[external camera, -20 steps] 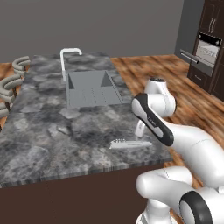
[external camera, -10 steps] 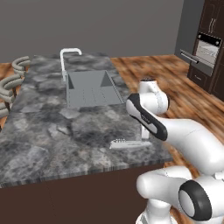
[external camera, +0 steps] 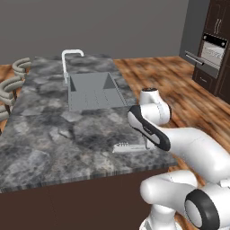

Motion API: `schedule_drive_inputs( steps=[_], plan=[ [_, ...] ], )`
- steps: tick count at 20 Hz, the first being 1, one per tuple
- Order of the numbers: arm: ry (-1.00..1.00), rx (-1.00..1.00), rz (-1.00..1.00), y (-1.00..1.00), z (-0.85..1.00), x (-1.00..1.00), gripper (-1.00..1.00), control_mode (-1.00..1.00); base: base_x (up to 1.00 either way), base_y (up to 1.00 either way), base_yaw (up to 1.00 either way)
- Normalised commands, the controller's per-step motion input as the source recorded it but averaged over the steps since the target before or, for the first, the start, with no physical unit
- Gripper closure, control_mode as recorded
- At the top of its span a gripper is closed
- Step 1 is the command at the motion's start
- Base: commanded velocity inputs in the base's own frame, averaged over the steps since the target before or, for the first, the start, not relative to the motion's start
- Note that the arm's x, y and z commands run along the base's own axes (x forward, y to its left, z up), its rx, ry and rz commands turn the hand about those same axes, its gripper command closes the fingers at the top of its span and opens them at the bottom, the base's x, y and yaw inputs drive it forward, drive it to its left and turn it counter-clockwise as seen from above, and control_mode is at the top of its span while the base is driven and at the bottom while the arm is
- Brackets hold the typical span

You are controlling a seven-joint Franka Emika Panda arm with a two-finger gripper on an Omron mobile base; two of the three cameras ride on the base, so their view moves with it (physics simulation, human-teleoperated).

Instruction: Pick up the tongs from the counter and place them near the plate next to the oven.

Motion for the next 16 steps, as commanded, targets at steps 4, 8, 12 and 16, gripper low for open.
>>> schedule_drive_inputs(
  steps=[4, 8, 12, 16],
  plan=[
    [0.00, 0.00, 0.01, 0.00, -0.09, 0.47, -1.00, -1.00, 0.00, 0.00, 0.00],
    [0.00, 0.03, 0.00, -0.01, -0.07, 0.52, -1.00, -1.00, 0.00, 0.00, 0.00],
    [0.00, 0.06, 0.00, -0.07, -0.09, 0.46, -1.00, -1.00, 0.00, 0.00, 0.00],
    [0.00, 0.04, 0.00, -0.03, -0.18, 0.04, -1.00, -1.00, 0.00, 0.00, 0.00]
  ],
)
